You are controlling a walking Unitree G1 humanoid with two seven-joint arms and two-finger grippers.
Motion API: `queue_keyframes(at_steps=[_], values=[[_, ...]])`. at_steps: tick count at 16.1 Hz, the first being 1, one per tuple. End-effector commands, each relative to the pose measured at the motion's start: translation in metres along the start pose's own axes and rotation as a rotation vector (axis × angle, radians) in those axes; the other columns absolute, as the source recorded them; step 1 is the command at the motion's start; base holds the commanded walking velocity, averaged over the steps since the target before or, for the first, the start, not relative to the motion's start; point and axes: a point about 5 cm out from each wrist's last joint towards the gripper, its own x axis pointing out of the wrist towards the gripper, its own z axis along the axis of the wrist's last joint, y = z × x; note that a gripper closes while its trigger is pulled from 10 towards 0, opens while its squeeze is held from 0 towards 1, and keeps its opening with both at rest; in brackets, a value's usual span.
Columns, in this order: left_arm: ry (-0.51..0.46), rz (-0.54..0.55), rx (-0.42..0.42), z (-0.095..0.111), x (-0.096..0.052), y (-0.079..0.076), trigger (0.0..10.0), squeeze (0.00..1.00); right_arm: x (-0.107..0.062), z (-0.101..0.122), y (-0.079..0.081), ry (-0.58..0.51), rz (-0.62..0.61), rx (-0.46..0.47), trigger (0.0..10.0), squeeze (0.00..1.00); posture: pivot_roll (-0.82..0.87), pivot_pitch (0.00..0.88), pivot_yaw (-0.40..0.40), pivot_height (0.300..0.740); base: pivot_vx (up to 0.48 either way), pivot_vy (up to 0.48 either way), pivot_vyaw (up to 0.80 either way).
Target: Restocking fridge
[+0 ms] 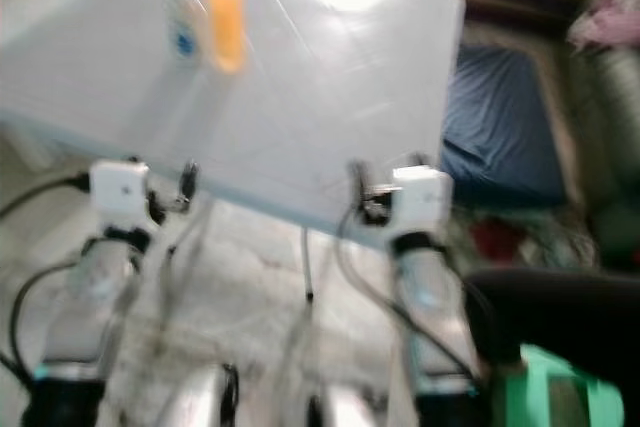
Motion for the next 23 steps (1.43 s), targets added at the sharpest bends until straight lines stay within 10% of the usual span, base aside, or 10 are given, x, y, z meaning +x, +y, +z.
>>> queue_keyframes(at_steps=[1, 10, 23], values=[[-0.009, 0.022, -0.019, 0.000, 0.003, 0.000, 10.0, 0.00, -0.002, 0.003, -0.013, -0.011, -0.043, -0.012, 10.0, 0.00, 0.04, 0.178, -0.068, 0.740, 0.000, 0.424, 0.00], [0.002, 0.039, -0.043, -0.008, 0.003, -0.005, 10.0, 0.00, -0.010, -0.001, -0.013, 0.000, -0.044, -0.014, 10.0, 0.00, 0.04, 0.162, -0.059, 0.740, 0.027, 0.420, 0.00], [-0.014, -0.036, -0.057, -0.005, 0.004, -0.021, 10.0, 0.00, -0.007, -0.003, -0.008, 0.005, -0.033, -0.012, 10.0, 0.00, 0.04, 0.168, -0.057, 0.740, 0.480, 0.000, -0.16]])
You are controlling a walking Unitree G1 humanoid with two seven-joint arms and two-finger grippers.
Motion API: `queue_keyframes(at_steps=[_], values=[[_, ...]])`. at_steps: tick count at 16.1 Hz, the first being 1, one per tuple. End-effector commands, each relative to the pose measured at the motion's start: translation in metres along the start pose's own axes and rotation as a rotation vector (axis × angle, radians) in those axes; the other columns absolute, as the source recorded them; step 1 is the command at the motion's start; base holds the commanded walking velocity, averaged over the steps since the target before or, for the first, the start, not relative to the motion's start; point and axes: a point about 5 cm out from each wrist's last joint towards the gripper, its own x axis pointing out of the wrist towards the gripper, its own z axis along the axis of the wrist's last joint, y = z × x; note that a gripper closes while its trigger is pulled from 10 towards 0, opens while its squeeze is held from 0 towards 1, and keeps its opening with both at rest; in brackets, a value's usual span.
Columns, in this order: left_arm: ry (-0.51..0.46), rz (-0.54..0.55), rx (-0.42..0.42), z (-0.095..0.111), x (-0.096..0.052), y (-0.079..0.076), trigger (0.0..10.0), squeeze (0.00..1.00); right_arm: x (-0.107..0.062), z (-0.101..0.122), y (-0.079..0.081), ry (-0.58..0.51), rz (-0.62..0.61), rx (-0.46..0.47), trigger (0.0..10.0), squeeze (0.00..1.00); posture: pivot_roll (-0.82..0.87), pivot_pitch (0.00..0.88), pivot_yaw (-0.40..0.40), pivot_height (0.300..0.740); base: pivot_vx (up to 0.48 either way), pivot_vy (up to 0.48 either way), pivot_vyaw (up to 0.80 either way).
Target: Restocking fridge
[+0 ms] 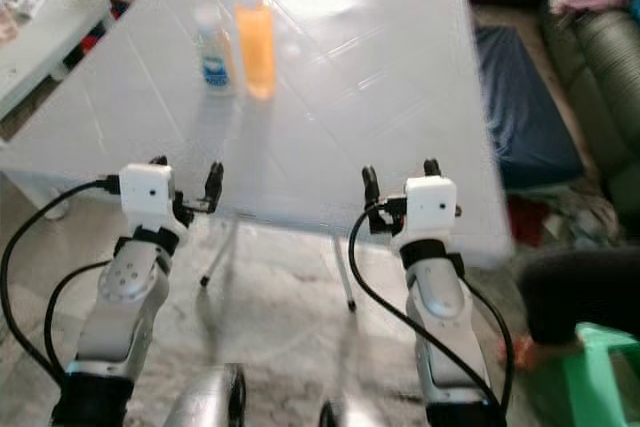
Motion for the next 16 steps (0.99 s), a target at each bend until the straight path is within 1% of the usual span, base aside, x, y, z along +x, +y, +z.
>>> queue_keyframes(at_steps=[1, 3, 5, 7, 8, 9, 10, 11, 12, 13, 14, 15, 16], values=[[0.017, 0.018, -0.007, -0.002, 0.000, 0.004, 10.0, 0.00, 0.000, 0.004, 0.004, -0.014, 0.032, -0.013, 10.0, 0.00, 0.04, 0.168, -0.058, 0.740, 0.461, 0.000, 0.00], [0.017, 0.022, -0.008, -0.002, 0.000, 0.004, 10.0, 0.00, 0.000, 0.004, 0.005, -0.016, 0.038, -0.010, 10.0, 0.00, 0.04, 0.168, -0.060, 0.740, 0.431, 0.000, 0.00], [0.014, 0.024, -0.007, -0.002, 0.001, 0.005, 10.0, 0.00, -0.001, 0.005, 0.007, -0.024, 0.057, -0.012, 10.0, 0.00, 0.04, 0.167, -0.061, 0.740, 0.422, 0.000, 0.54], [0.026, 0.009, 0.015, -0.003, 0.001, 0.005, 10.0, 0.00, 0.000, 0.005, 0.007, -0.023, 0.050, -0.011, 10.0, 0.00, 0.04, 0.166, -0.062, 0.740, 0.343, 0.000, 0.00], [0.035, 0.001, -0.002, -0.005, -0.001, 0.005, 10.0, 0.00, 0.000, 0.004, 0.007, -0.022, 0.049, -0.012, 10.0, 0.00, 0.04, 0.167, -0.061, 0.740, 0.000, 0.000, 0.00], [0.065, -0.002, 0.028, -0.011, -0.006, 0.010, 10.0, 0.00, 0.000, 0.003, 0.006, -0.017, 0.043, -0.004, 10.0, 0.00, 0.05, 0.169, -0.064, 0.740, 0.000, 0.000, 0.00], [0.099, 0.003, 0.060, -0.015, -0.009, 0.012, 10.0, 0.00, 0.000, 0.003, 0.006, -0.015, 0.041, -0.002, 10.0, 0.00, 0.05, 0.172, -0.066, 0.740, 0.000, 0.000, 0.00], [0.128, 0.001, 0.066, -0.018, -0.010, 0.013, 10.0, 0.00, 0.001, 0.003, 0.006, -0.015, 0.041, -0.001, 10.0, 0.00, 0.05, 0.174, -0.066, 0.740, 0.000, 0.000, 0.00], [0.154, -0.011, 0.036, -0.021, -0.014, 0.016, 10.0, 0.00, 0.000, 0.003, 0.007, -0.017, 0.046, 0.009, 10.0, 0.00, 0.06, 0.178, -0.065, 0.740, 0.000, 0.000, 0.00], [0.166, 0.027, 0.058, -0.023, -0.018, 0.024, 10.0, 0.00, 0.001, 0.005, 0.008, -0.023, 0.052, 0.025, 10.0, 0.00, 0.07, 0.186, -0.064, 0.740, 0.000, 0.000, 0.00], [0.170, 0.026, 0.034, -0.022, -0.022, 0.026, 10.0, 0.00, 0.001, 0.007, 0.008, -0.030, 0.052, 0.021, 10.0, 0.00, 0.07, 0.192, -0.065, 0.740, 0.000, 0.000, 0.00], [0.153, 0.050, 0.002, -0.021, -0.027, 0.029, 10.0, 0.00, 0.002, 0.008, 0.009, -0.034, 0.058, 0.025, 10.0, 0.00, 0.07, 0.192, -0.065, 0.740, 0.000, 0.000, 0.00], [0.166, 0.044, -0.036, -0.021, -0.032, 0.031, 10.0, 0.00, 0.003, 0.010, 0.010, -0.039, 0.080, 0.012, 10.0, 0.00, 0.07, 0.203, -0.063, 0.740, 0.000, 0.000, 0.00]])
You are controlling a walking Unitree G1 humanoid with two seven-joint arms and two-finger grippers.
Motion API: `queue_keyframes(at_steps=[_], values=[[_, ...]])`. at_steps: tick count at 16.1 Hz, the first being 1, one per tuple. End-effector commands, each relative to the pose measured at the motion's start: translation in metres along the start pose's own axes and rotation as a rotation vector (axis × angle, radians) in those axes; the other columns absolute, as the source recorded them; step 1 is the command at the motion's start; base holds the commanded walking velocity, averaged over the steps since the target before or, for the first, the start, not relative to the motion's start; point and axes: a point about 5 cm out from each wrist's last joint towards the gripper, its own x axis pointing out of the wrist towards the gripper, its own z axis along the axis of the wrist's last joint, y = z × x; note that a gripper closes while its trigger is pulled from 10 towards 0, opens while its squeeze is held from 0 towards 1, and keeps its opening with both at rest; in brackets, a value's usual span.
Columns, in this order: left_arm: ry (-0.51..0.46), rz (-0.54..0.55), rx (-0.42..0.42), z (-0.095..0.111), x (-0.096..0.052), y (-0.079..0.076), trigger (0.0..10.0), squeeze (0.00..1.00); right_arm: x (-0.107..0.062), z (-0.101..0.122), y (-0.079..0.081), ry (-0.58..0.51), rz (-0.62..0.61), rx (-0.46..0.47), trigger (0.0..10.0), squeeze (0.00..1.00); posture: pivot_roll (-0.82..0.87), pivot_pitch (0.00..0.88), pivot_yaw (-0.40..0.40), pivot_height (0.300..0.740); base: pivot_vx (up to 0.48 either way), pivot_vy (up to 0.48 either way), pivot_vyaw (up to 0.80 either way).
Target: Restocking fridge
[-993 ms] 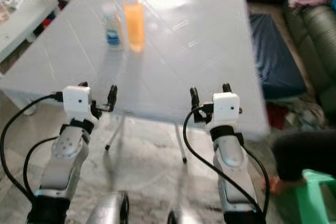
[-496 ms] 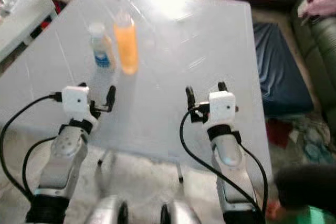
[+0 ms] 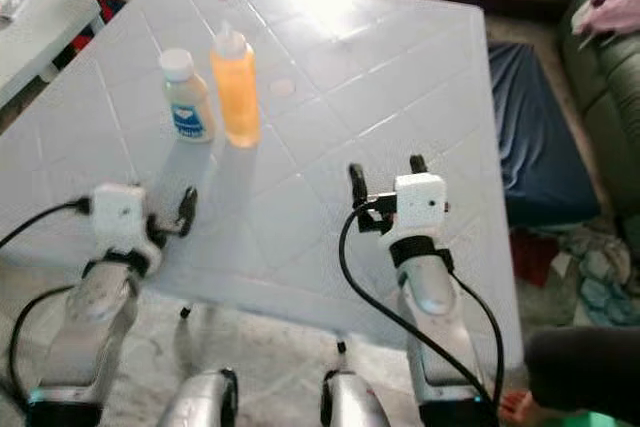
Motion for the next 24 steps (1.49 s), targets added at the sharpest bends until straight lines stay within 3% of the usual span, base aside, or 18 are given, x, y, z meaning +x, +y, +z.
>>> queue_keyframes(at_steps=[1, 2, 5, 7, 11, 14, 18, 24], values=[[0.059, 0.026, -0.048, -0.004, -0.007, 0.006, 10.0, 0.00, 0.001, 0.008, 0.002, -0.032, 0.024, -0.004, 10.0, 0.00, 0.07, 0.212, -0.067, 0.740, 0.000, 0.000, 0.00], [0.073, 0.071, -0.027, -0.003, -0.009, 0.010, 10.0, 0.00, 0.001, 0.009, 0.001, -0.032, 0.029, -0.007, 10.0, 0.00, 0.07, 0.213, -0.067, 0.740, 0.000, 0.000, 0.73], [-0.007, 0.082, 0.001, 0.008, -0.009, 0.010, 10.0, 0.00, 0.002, 0.009, 0.001, -0.033, 0.036, -0.005, 10.0, 0.00, 0.07, 0.212, -0.069, 0.740, 0.000, 0.000, 0.73], [-0.050, 0.055, 0.017, 0.018, -0.006, 0.002, 10.0, 0.00, 0.000, 0.010, -0.002, -0.034, 0.040, -0.013, 10.0, 0.00, 0.07, 0.210, -0.072, 0.740, 0.000, 0.000, 0.70], [-0.040, 0.010, -0.027, 0.015, -0.005, -0.007, 10.0, 0.00, -0.003, 0.006, -0.009, -0.023, 0.018, -0.028, 10.0, 0.00, 0.06, 0.190, -0.065, 0.740, 0.000, 0.000, 0.63], [-0.032, 0.023, -0.034, 0.011, -0.002, -0.006, 10.0, 0.00, -0.008, 0.003, -0.013, -0.018, -0.006, -0.023, 10.0, 0.00, 0.06, 0.160, -0.068, 0.740, 0.000, 0.000, 0.00], [-0.075, 0.009, 0.000, 0.018, 0.009, -0.006, 10.0, 0.00, -0.003, 0.012, -0.009, -0.058, 0.007, -0.048, 10.0, 0.00, 0.05, 0.151, -0.057, 0.740, 0.132, 0.244, 0.00], [-0.089, -0.052, 0.010, 0.014, 0.012, -0.022, 10.0, 0.00, -0.005, 0.009, -0.010, -0.054, -0.007, -0.053, 10.0, 0.00, 0.04, 0.138, -0.053, 0.740, 0.327, 0.341, 0.00]])
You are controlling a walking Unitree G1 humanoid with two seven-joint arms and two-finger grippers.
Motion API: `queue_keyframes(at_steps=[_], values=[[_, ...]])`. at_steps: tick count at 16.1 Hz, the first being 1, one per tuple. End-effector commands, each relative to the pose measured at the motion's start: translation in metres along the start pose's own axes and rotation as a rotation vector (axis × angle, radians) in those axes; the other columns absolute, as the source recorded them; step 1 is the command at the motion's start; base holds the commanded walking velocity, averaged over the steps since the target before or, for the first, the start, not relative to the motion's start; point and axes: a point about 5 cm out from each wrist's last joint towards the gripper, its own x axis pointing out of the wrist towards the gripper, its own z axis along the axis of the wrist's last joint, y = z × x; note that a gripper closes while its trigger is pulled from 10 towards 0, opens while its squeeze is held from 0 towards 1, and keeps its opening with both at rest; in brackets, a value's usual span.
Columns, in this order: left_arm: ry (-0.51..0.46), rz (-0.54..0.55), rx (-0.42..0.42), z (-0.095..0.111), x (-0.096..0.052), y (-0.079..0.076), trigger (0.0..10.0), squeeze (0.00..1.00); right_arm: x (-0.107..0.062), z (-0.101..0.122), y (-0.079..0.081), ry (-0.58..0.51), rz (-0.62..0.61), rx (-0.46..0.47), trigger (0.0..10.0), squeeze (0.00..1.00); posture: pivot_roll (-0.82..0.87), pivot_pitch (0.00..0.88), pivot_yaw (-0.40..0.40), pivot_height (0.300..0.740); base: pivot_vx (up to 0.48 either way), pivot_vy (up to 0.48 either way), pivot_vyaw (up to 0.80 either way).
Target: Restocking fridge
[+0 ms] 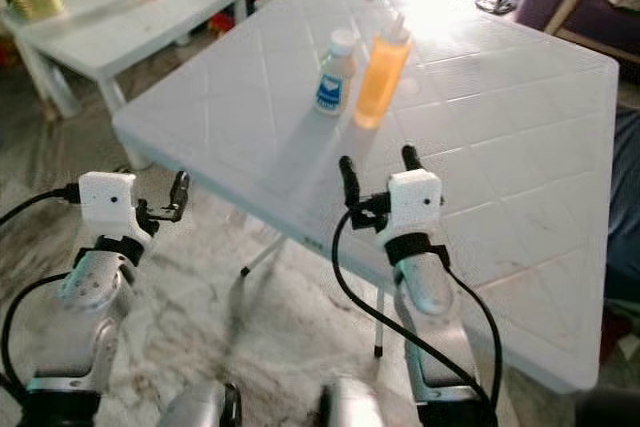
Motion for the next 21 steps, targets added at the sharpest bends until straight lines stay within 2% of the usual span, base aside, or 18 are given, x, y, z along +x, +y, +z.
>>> queue_keyframes(at_steps=[1, 3, 10, 18, 21], values=[[0.014, -0.048, -0.007, -0.004, -0.001, -0.011, 10.0, 0.00, -0.003, 0.000, -0.006, -0.001, -0.024, -0.018, 10.0, 0.00, 0.04, 0.134, -0.051, 0.740, 0.446, 0.000, 0.00], [0.024, -0.073, -0.003, -0.007, -0.002, -0.015, 10.0, 0.00, -0.002, -0.005, -0.006, 0.028, -0.044, -0.020, 10.0, 0.00, 0.04, 0.122, -0.056, 0.740, 0.418, 0.000, 0.00], [0.016, -0.112, -0.046, -0.008, -0.004, -0.022, 10.0, 0.00, 0.003, -0.006, 0.004, 0.015, -0.012, 0.001, 10.0, 0.00, 0.05, 0.113, -0.061, 0.740, 0.298, 0.000, -0.79], [0.014, -0.112, -0.053, -0.009, -0.006, -0.020, 10.0, 0.00, 0.003, -0.006, 0.010, 0.006, 0.011, 0.011, 10.0, 0.00, 0.05, 0.118, -0.063, 0.740, 0.000, 0.000, 0.00], [0.015, -0.111, -0.045, -0.008, -0.006, -0.019, 10.0, 0.00, 0.013, 0.001, 0.007, -0.028, 0.025, 0.006, 10.0, 0.00, 0.05, 0.125, -0.058, 0.740, 0.000, 0.000, 0.00]])
